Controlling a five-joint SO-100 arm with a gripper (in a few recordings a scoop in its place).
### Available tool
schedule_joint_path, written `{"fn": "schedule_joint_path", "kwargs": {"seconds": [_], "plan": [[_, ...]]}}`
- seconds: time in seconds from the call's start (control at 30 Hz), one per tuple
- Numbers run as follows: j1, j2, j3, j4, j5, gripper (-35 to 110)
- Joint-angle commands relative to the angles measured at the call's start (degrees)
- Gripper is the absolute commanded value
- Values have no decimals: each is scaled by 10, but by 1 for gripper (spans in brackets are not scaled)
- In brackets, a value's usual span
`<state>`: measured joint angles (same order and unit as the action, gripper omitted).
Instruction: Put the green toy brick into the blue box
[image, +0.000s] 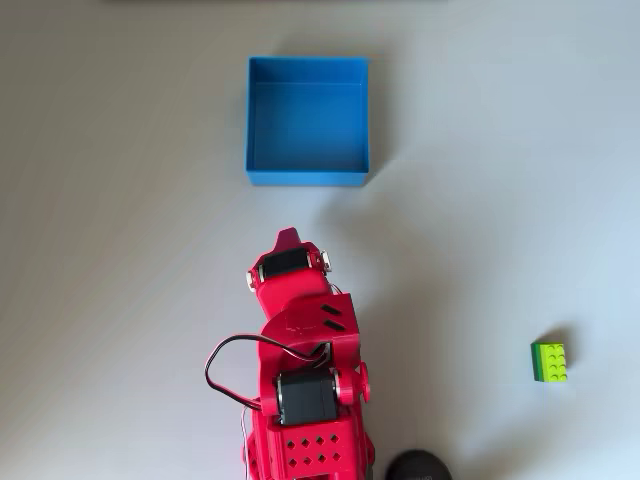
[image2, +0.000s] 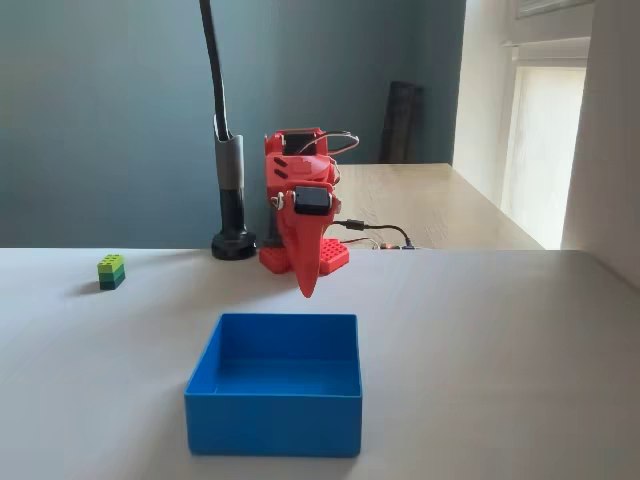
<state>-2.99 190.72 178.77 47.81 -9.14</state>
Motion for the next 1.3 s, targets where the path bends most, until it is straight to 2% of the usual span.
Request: {"fn": "schedule_joint_path", "kwargs": {"seconds": [0.0,0.6,0.83,1.07,1.27], "plan": [[-7,12,8,4,-4,0],[-7,12,8,4,-4,0],[-31,12,3,-10,-33,0],[-13,-5,-26,-41,3,0],[29,-149,-118,-41,67,0]]}}
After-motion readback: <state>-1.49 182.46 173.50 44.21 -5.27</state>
